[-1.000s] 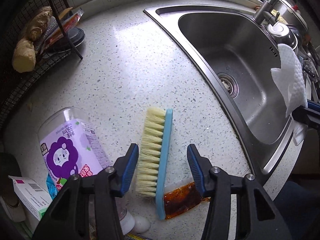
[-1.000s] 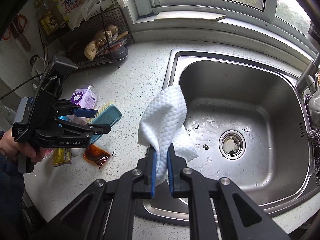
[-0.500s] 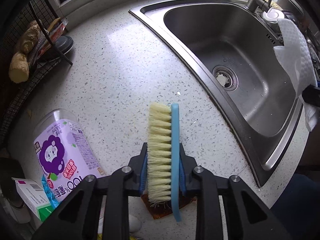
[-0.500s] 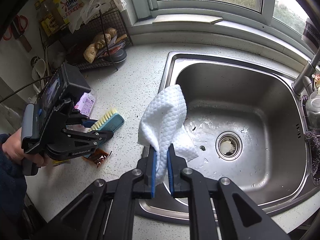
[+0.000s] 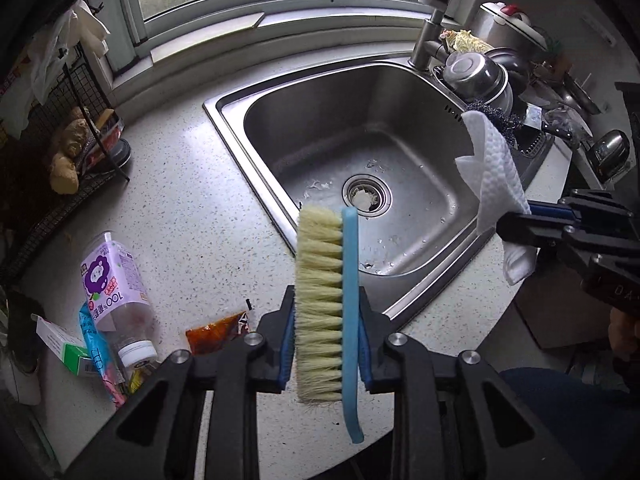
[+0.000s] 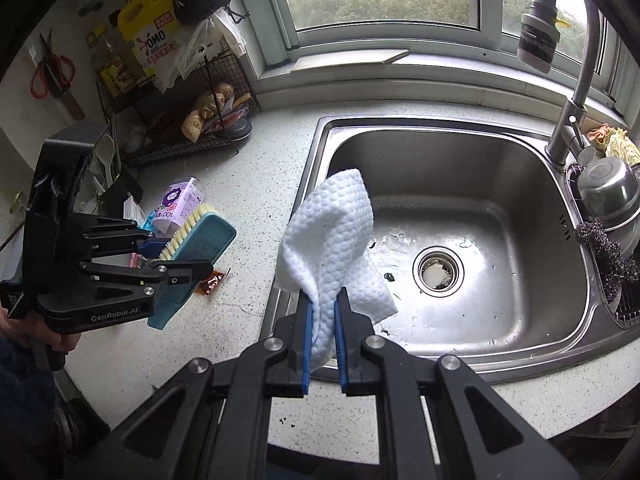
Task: Collect trash
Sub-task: 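Carry the brush and wipe down to the red bin and open the left tool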
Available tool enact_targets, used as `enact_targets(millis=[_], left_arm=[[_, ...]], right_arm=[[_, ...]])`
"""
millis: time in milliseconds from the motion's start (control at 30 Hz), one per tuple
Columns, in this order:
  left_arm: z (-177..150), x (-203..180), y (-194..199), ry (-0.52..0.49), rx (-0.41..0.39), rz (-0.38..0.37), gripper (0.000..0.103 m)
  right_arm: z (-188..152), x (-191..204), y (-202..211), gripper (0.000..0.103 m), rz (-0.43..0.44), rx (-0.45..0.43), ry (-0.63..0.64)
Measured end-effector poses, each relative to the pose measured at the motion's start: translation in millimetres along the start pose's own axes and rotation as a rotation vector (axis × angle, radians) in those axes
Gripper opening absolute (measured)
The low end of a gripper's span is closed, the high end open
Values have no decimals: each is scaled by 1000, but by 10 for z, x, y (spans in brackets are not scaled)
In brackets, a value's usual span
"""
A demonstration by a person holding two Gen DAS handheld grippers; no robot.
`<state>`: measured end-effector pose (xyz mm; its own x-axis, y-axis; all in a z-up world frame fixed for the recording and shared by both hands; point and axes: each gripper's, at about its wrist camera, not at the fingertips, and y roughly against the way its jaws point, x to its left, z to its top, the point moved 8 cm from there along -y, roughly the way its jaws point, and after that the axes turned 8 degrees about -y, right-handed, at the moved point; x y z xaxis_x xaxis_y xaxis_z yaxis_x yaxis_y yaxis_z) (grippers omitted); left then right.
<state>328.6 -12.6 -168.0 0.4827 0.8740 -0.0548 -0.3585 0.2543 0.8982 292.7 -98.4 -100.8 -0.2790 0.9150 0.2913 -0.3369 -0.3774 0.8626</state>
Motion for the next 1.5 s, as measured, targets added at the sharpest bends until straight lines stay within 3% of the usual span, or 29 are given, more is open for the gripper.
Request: enact_targets(millis=[467,800,1100,1233,1500], left_arm=[[-675,-1403,372,-16,-24,-25,23],[-1250,-2192,132,-10,49,-46,23],[-1548,-2335,-554,24,133,-79,23],[-1649,-2372,-967,14,154,-79,23],[-2004,-2213,-1933,111,220,-95,23]], right_arm=[[-1064,-356,785,9,-21,-14,26],[-1832,-612,900,9,-37,40,-5],[-2277,-821,607,9,-55,109,-60],[-2413,-919,341,9,-69,147,-79],[-2650,-1190,-321,9,-96,213,-102]])
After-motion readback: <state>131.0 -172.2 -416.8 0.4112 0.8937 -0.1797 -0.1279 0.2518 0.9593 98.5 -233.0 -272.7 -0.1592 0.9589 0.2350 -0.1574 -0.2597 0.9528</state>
